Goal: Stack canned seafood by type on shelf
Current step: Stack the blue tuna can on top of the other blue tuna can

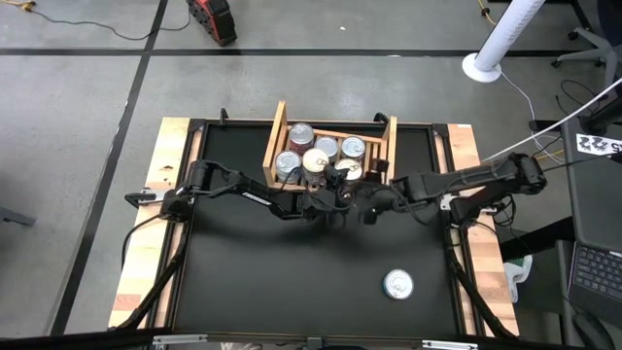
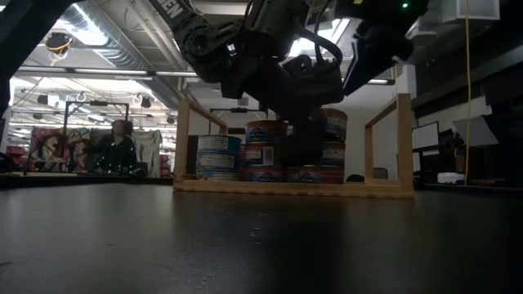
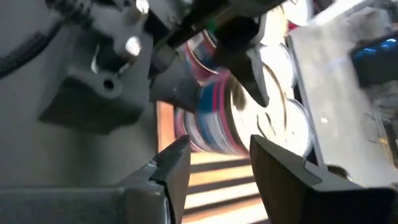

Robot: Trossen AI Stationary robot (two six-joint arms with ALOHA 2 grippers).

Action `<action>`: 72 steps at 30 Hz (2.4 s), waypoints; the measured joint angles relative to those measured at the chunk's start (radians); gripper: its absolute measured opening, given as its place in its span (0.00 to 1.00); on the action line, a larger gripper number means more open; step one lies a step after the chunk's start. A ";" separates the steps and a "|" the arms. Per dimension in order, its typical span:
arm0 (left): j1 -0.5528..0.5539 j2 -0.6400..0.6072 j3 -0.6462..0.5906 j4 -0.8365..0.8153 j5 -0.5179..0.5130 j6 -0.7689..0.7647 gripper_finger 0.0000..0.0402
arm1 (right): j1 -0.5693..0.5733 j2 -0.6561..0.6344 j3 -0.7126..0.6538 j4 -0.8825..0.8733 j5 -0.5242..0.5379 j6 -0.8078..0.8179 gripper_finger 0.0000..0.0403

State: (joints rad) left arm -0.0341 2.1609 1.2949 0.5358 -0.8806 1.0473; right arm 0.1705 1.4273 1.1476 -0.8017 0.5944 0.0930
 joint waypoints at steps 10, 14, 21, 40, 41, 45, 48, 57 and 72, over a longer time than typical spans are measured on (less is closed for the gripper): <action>-0.012 0.002 -0.002 0.024 0.001 0.001 0.61 | -0.125 0.000 -0.029 0.120 -0.137 -0.138 0.41; -0.022 0.002 -0.002 0.054 0.006 0.028 0.61 | -0.155 0.003 -0.031 0.125 -0.143 -0.154 0.41; -0.023 0.002 -0.002 0.046 -0.003 0.011 0.61 | -0.173 0.027 -0.031 0.124 -0.157 -0.209 0.41; -0.030 0.002 -0.002 0.051 -0.049 0.007 0.61 | -0.172 0.027 -0.031 0.145 -0.089 -0.242 0.41; -0.032 0.002 -0.002 0.051 -0.049 0.007 0.61 | -0.172 0.027 -0.031 0.146 -0.089 -0.254 0.41; -0.044 0.002 -0.002 0.051 -0.050 -0.001 0.61 | -0.172 0.027 -0.031 0.146 -0.090 -0.293 0.41; -0.047 0.002 -0.002 0.051 -0.050 -0.015 0.61 | -0.172 0.027 -0.031 0.146 -0.090 -0.310 0.41; -0.051 0.002 -0.002 0.051 -0.062 -0.020 0.61 | -0.172 0.027 -0.031 0.146 -0.088 -0.387 0.41; -0.060 0.002 -0.002 0.047 -0.074 0.003 0.61 | -0.173 0.027 -0.031 0.146 -0.086 -0.623 0.41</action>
State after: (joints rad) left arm -0.0937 2.1628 1.2934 0.5823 -0.9550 1.0500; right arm -0.0022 1.4540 1.1168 -0.6559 0.5083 -0.5296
